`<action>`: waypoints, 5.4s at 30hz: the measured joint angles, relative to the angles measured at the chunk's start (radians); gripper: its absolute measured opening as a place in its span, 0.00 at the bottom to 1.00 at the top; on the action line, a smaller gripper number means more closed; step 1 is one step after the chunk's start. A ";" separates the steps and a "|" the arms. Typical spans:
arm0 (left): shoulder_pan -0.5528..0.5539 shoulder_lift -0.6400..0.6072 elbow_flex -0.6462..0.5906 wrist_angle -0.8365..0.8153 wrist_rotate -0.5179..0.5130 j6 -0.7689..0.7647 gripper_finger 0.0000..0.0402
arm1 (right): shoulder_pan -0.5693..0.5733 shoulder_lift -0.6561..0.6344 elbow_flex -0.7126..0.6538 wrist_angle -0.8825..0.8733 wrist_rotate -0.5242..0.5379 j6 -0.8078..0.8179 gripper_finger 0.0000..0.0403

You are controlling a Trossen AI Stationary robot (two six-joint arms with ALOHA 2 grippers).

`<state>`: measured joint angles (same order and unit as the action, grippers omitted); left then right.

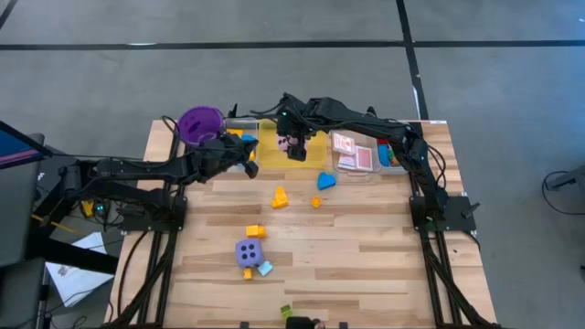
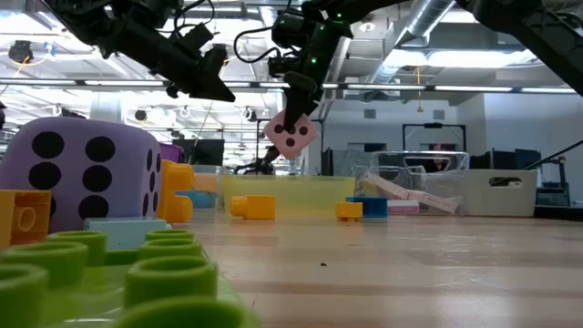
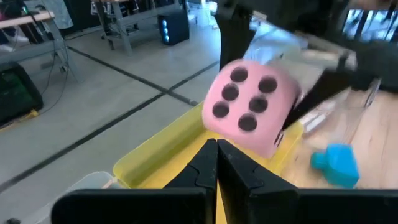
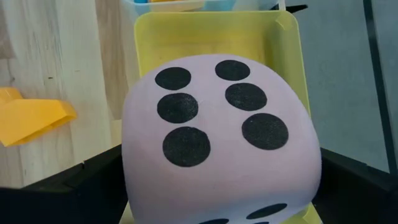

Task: Pick & Place Toys
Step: Put the pink dice into the yellow transparent bin, then put the top small yellow game piece into the gray bin

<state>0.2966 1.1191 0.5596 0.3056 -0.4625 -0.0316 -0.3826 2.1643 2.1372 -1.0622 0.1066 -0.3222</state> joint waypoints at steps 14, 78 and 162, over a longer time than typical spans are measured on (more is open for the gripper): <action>0.019 0.193 0.000 0.379 0.124 0.016 0.00 | 0.044 0.000 0.000 0.008 -0.001 -0.001 0.99; 0.030 0.323 0.000 0.595 0.312 0.049 0.00 | 0.053 0.000 0.000 0.049 -0.001 -0.001 0.99; -0.017 -0.283 -0.175 0.263 0.427 -0.116 0.00 | 0.187 -0.867 -1.672 1.676 -0.237 0.603 0.99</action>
<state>0.2792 0.8361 0.3846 0.5682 -0.0354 -0.1478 -0.1955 1.2976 0.4654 0.6139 -0.1307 0.2808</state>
